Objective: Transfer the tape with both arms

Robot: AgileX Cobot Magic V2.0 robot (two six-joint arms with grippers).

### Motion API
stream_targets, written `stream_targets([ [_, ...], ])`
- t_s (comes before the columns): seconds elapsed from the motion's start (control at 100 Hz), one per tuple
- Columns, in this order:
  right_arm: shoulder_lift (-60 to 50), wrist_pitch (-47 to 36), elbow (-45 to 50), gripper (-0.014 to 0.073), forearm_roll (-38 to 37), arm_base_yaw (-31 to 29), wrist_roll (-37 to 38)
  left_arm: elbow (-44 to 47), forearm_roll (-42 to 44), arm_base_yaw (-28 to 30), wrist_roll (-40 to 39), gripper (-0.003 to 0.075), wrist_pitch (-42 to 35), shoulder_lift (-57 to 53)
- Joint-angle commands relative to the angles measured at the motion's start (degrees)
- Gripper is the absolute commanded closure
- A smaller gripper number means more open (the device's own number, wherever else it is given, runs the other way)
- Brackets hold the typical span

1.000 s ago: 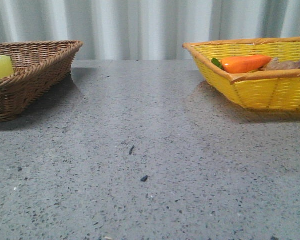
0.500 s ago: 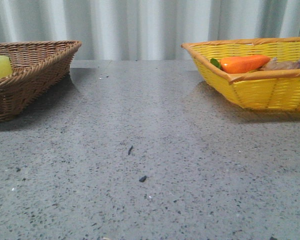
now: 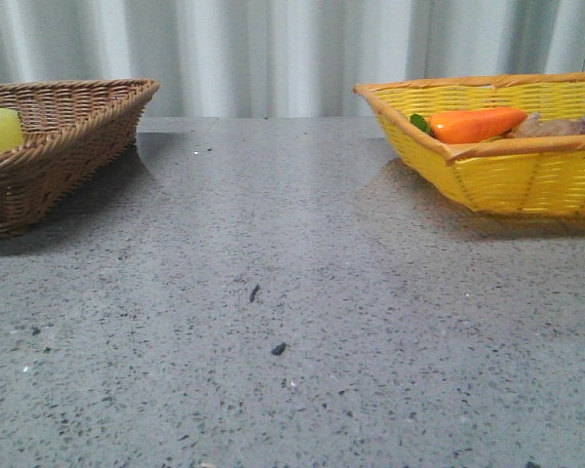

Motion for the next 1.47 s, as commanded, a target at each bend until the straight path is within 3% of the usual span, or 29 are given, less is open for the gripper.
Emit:
stream_targets([
  [0.0, -0.75, -5.93, 0.79, 0.0636, -1.11, -0.03, -0.27, 0.48, -0.41, 0.14, -0.44, 0.0741, -2.9, -1.57],
  [0.11, -2.8, -6.74, 7.18, 0.0636, -7.36, -2.26, -0.27, 0.48, -0.41, 0.14, -0.44, 0.0741, -2.9, -1.57],
  [0.18, -3.96, -11.57, 13.05, 0.0636, -7.5, -5.53, -0.27, 0.48, -0.41, 0.14, -0.44, 0.0741, -2.9, -1.57],
  [0.37, -4.23, -38.98, 31.92, 0.0636, 1.72, -19.48, 0.17, 0.48, -0.41, 0.14, -0.44, 0.0741, -2.9, -1.57],
  [0.48, -4.23, -47.71, 41.15, 0.0636, 1.96, -26.69, 0.26, 0.48, -0.41, 0.14, -0.44, 0.0741, -2.9, -1.57],
  [0.55, -5.06, -37.97, 40.31, 0.0636, 1.85, -30.47, 0.26, 0.48, -0.41, 0.14, -0.44, 0.0741, -2.9, -1.57],
  [0.65, -6.21, -33.03, 40.94, 0.0636, 1.85, -33.97, 0.26, 0.48, -0.41, 0.14, -0.44, 0.0741, -2.9, -1.57],
  [0.89, -6.21, -18.93, 40.94, 0.0636, 1.85, -34.72, 0.26, 0.48, -0.41, 0.14, -0.44, 0.0741, -2.9, -1.57],
  [1.46, -6.21, -19.48, 40.94, 0.0636, 1.85, -34.72, 0.26, 0.48, -0.41, 0.14, -0.44, 0.0741, -2.9, -1.57],
])
